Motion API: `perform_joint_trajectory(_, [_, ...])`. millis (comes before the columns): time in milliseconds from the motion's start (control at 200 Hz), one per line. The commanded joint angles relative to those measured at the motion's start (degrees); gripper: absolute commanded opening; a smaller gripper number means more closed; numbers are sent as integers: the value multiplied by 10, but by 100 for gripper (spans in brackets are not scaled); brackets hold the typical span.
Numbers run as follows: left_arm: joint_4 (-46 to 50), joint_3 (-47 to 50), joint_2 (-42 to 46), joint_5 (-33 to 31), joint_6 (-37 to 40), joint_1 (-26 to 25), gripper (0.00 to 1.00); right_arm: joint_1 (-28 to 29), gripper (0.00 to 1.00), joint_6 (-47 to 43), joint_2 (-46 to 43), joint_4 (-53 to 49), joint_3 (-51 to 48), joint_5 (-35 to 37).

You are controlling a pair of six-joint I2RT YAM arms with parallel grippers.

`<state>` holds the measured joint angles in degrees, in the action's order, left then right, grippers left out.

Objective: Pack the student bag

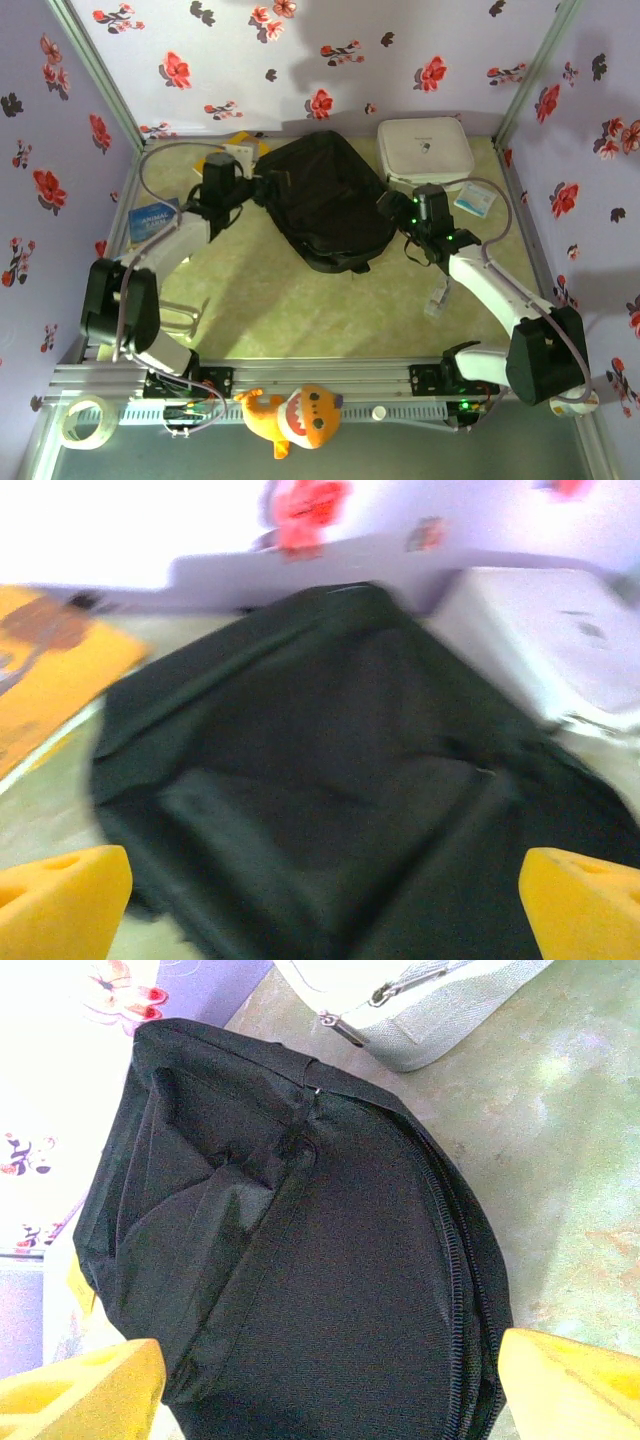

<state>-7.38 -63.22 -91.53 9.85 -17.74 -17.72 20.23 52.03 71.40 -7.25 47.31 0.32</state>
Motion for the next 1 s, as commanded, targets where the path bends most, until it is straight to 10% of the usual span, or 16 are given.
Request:
perform_joint_trajectory(0, [70, -62, -70, -22, -64, 45, 100, -1, 87, -6, 7, -1, 21, -4])
perform_joint_trajectory(555, [165, -340, -377, -37, -30, 126, 97, 10, 87, 18, 18, -4, 16, -20])
perform_joint_trajectory(995, [360, -415, -415, -58, -84, 127, 92, 19, 86, 25, 8, -7, 8, -18])
